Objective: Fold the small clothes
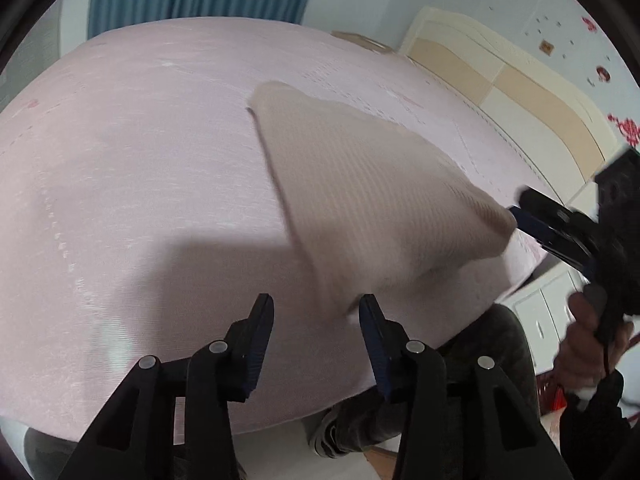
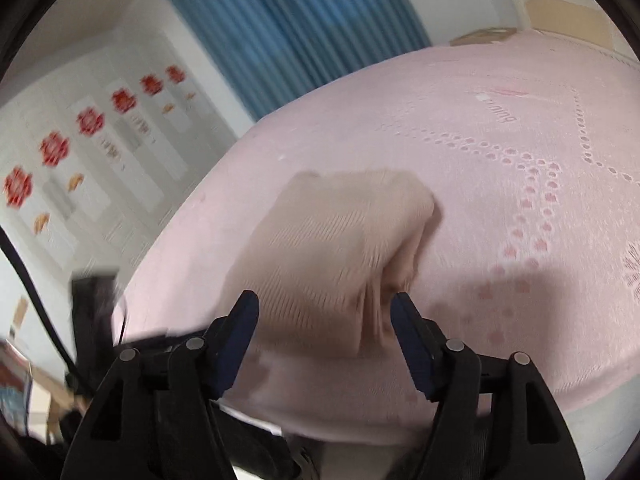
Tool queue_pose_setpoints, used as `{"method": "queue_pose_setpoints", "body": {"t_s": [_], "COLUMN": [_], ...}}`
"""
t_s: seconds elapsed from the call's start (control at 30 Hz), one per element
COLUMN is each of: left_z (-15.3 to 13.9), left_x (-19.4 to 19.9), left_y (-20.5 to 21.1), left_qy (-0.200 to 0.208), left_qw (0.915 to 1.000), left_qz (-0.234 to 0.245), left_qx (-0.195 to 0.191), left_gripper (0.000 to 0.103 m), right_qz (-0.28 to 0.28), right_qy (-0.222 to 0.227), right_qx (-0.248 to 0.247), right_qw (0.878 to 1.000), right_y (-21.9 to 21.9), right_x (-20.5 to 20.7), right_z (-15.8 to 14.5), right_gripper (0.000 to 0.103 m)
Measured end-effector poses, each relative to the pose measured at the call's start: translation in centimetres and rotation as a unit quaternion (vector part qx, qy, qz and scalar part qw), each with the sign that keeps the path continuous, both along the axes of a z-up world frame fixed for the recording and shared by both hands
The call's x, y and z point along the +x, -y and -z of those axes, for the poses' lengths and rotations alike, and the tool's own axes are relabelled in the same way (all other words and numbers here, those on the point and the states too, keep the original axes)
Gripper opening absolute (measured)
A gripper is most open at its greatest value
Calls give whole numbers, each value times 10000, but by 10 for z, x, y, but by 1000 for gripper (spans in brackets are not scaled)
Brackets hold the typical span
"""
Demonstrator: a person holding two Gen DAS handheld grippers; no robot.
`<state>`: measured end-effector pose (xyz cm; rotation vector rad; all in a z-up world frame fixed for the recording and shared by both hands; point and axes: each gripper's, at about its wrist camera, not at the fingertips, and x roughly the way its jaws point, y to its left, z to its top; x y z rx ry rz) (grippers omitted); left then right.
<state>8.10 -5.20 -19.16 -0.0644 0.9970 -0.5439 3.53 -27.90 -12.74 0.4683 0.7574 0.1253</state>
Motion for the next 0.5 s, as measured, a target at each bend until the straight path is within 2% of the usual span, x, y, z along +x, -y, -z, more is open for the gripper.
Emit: {"method": "queue_pose_setpoints", "body": {"t_s": [0.1, 0.2, 0.3, 0.5], "left_z": [-3, -7, -10, -11], "left_x": [9, 20, 30, 49], "left_y": [-12, -31, -54, -88], "left_qy": [63, 145, 182, 222], "left_qw": [9993, 9976, 9958, 9929], "left_qz": [-331, -639, -878, -1164], "left_qx": [172, 218, 175, 44], "left_gripper": [44, 44, 44, 44], "right_qz": [343, 545, 561, 399], "right_qy": [-576, -1075, -1253, -1344], "right_qx": [-221, -95, 79, -247], "right_qw": [9975, 9927, 9905, 9898], "right_y": [-2, 0, 1, -4], "right_x": [45, 74, 91, 113], "right_z": [21, 45, 59, 68], "right_gripper": [68, 67, 66, 67]}}
